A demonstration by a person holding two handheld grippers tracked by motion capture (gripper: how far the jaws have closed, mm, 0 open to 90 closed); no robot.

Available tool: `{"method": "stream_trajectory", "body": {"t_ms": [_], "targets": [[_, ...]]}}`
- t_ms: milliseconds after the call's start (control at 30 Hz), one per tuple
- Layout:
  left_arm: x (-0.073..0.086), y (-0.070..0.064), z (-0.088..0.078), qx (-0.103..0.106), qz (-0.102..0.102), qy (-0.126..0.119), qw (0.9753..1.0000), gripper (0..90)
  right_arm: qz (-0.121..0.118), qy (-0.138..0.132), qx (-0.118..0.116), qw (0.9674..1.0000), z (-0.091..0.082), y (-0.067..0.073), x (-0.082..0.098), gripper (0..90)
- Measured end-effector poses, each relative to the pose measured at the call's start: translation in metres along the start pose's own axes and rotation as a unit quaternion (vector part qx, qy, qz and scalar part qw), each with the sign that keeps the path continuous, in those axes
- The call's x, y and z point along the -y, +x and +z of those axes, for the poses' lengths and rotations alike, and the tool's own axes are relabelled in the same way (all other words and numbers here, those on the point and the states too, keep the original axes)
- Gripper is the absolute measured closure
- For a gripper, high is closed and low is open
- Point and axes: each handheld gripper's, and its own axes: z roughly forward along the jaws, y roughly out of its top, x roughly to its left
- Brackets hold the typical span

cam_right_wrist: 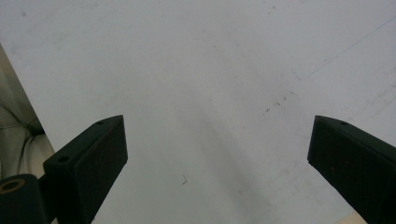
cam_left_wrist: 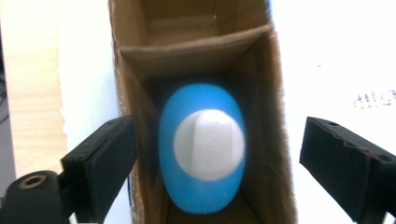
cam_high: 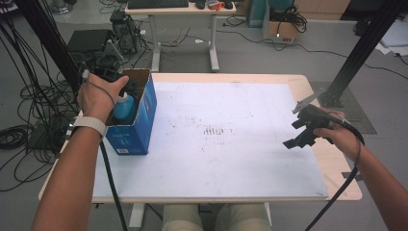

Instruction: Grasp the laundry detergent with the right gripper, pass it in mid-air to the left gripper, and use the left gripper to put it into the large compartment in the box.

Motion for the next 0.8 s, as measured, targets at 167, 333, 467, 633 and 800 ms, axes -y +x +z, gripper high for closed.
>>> {"method": "stream_trajectory", "body": {"t_ms": [167, 333, 467, 633, 800], "targets": [[-0.003, -0.005, -0.029, -0.010, 0.024, -0.025, 0.9993, 9.8, -0.004, -0.002, 0.004, 1.0000, -0.005, 0.000, -0.001, 4.7], [-0.002, -0.020, -0.055, 0.001, 0.060, -0.031, 0.9977, 9.1, -0.020, -0.014, 0.006, 0.9997, -0.009, -0.002, -0.004, 4.7], [-0.002, -0.037, -0.069, 0.014, 0.102, -0.032, 0.9941, 9.1, -0.003, -0.003, 0.008, 1.0000, -0.014, 0.001, -0.007, 4.7], [-0.002, -0.064, -0.081, 0.030, 0.171, -0.040, 0.9840, 9.1, -0.008, -0.006, 0.005, 0.9999, -0.017, 0.004, -0.011, 4.7], [0.000, -0.089, -0.082, 0.044, 0.225, -0.039, 0.9726, 9.0, -0.015, -0.010, 0.004, 0.9998, -0.024, 0.007, -0.016, 4.7]]}}
